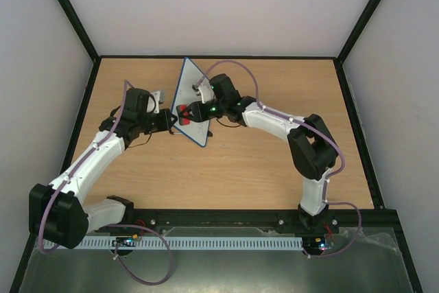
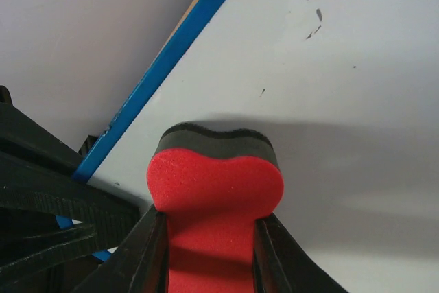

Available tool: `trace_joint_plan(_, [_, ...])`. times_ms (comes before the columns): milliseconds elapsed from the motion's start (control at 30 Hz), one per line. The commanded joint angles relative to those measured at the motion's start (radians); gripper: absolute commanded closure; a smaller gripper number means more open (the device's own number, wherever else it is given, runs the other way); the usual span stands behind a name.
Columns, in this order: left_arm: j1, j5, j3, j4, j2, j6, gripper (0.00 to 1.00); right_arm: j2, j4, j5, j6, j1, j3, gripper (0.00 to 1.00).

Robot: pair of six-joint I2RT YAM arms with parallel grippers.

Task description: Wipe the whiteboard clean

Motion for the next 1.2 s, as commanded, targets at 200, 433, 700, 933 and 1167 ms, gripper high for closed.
trace_joint_plan(200, [-0.017, 0.102, 0.019, -0.106, 0.073, 0.12, 0.98, 0.055, -0.006, 0.19, -0.015, -0.028, -0.044, 0.98])
trace_joint_plan(433, [0.001, 0.076, 0.045, -0.121, 0.091, 0.135, 0.98, 0.062, -0.032, 0.124, -0.028, -0.102, 0.03, 0.98])
trace_joint_plan(700, [0.035, -0.073, 0.082, -0.104, -0.003, 0.075, 0.51, -0.157, -0.045, 0.042, -0.126, -0.14, -0.1, 0.98])
trace_joint_plan(933, [-0.094, -0.315, -0.209, 0.198, -0.325, -0.15, 0.21, -0.389, 0.119, 0.114, -0.338, -0.157, -0.444, 0.98])
trace_joint_plan(1167, [-0.35, -0.67, -0.36, 0.383, -0.305, -0.225, 0.23, -0.436, 0.379, 0.153, -0.421, -0.137, -0.664, 0.98])
